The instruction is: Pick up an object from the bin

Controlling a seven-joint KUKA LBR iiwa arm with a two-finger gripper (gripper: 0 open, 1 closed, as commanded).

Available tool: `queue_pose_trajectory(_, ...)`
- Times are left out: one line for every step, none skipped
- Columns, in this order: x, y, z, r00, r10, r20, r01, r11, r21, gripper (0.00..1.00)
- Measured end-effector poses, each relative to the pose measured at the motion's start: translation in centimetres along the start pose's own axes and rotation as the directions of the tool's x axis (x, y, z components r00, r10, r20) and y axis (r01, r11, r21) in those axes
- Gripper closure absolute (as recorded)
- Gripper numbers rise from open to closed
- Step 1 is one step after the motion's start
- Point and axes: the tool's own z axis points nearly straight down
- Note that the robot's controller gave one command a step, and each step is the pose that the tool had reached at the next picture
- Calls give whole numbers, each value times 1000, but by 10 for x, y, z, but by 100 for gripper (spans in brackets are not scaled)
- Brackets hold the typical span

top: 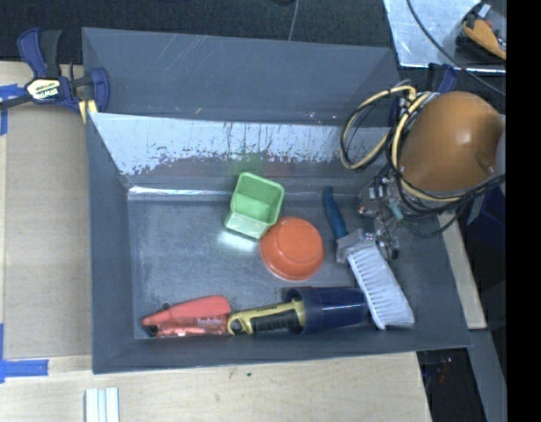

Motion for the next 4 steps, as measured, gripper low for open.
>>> queue_pose_trajectory(0,0,0,1000,0,0,0,1000,0,100)
queue_pose_trajectory(2,3,-9,1000,-1,-6,1,1000,-1,100)
queue_pose_trajectory(3,3,-24,1000,3,-4,-3,1000,7,100)
queue_pose_trajectory(1,2,-33,1000,5,-4,-4,1000,7,100)
